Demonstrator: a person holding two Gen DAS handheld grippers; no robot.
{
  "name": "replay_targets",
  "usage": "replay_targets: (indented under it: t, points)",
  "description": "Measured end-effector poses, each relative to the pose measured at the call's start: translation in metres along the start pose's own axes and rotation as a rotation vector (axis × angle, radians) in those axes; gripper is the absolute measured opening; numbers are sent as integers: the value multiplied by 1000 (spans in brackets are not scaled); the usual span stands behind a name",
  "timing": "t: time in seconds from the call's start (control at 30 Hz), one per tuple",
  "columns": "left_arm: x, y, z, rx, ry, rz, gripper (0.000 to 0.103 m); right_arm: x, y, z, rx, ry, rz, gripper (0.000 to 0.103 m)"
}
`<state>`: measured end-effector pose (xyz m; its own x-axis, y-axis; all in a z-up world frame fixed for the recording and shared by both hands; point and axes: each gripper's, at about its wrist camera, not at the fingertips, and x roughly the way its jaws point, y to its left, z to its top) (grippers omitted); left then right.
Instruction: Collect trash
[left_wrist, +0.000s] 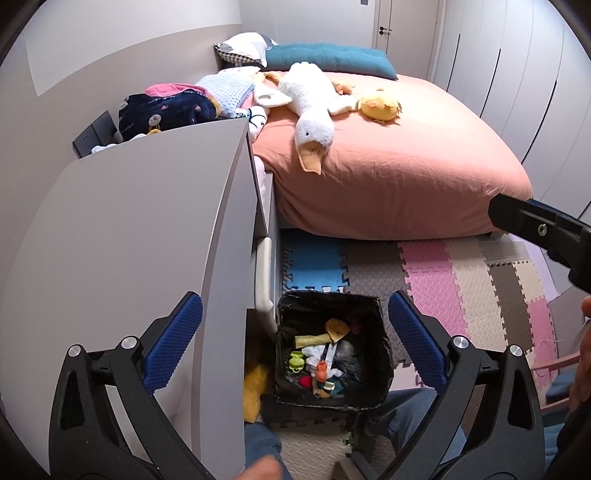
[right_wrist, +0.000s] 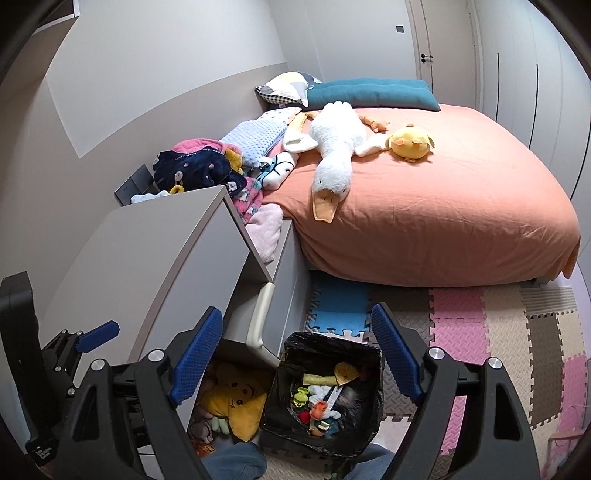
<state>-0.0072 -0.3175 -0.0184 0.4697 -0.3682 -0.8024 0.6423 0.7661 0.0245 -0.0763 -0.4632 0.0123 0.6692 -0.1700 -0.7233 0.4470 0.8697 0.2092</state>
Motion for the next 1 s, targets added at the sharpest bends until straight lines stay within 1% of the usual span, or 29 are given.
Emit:
replay_targets:
  t: [0.2, 0.7, 1.0]
  points:
    - [-3, 2, -1, -4, -16, -3, 97, 2, 3, 0, -6, 5, 3, 83]
    - [-7, 8, -1, -5, -23, -36, 97, 0, 12, -1, -24, 5, 6, 83]
    - [-8, 9, -2, -1, -29, -32, 97, 0, 13, -2, -24, 4, 5, 83]
